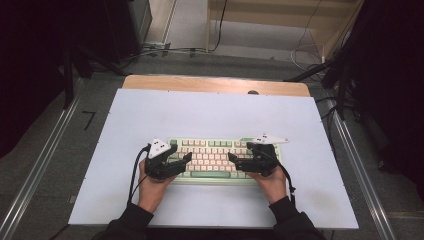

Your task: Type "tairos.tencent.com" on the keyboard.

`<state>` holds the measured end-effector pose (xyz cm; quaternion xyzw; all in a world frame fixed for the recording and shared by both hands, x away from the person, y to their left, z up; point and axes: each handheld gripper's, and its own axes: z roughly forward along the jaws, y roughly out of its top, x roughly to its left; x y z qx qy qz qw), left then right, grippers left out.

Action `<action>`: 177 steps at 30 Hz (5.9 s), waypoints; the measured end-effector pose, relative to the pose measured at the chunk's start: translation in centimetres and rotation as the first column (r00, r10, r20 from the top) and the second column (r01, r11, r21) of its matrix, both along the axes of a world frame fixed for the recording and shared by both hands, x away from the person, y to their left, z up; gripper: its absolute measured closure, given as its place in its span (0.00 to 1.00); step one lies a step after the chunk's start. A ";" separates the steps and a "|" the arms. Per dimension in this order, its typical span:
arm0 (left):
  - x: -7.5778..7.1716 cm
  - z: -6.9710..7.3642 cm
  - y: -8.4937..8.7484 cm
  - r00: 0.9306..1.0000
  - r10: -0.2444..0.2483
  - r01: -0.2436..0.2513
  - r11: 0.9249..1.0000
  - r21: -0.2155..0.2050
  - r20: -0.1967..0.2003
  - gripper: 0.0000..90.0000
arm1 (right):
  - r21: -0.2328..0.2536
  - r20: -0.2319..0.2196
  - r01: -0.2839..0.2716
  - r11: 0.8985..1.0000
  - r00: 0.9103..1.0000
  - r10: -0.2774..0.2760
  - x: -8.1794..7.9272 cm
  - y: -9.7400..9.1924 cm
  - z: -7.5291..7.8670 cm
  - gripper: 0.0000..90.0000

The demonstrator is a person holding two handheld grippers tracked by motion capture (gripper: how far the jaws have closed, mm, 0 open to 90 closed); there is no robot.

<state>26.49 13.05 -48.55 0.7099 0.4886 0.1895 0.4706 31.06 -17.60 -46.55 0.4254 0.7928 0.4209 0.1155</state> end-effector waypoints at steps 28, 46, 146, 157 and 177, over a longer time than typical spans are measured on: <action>1.3 0.6 -1.2 0.991 -0.131 0.132 0.990 -0.058 0.006 1.00 | 0.000 -0.003 0.005 1.000 1.000 -0.005 0.0 0.0 -0.1 0.16; 2.6 0.0 -3.7 0.985 -0.167 0.169 0.984 0.058 -0.041 1.00 | -0.003 -0.008 0.001 1.000 1.000 -0.001 -0.1 0.0 -0.3 0.16; 0.6 0.9 0.9 1.000 0.005 -0.005 1.000 -0.025 -0.010 0.35 | -0.086 -0.018 -0.078 0.993 0.997 0.077 0.5 2.2 -2.3 0.97; 0.7 0.9 1.0 1.000 0.014 -0.014 1.000 -0.022 -0.018 0.35 | 0.041 0.033 -0.040 0.998 0.999 0.038 0.1 0.6 -0.3 0.51; 0.6 1.4 1.1 0.998 -0.028 0.023 0.996 -0.089 -0.053 0.20 | 0.042 0.034 -0.034 0.999 0.999 0.033 -0.2 0.3 0.0 0.41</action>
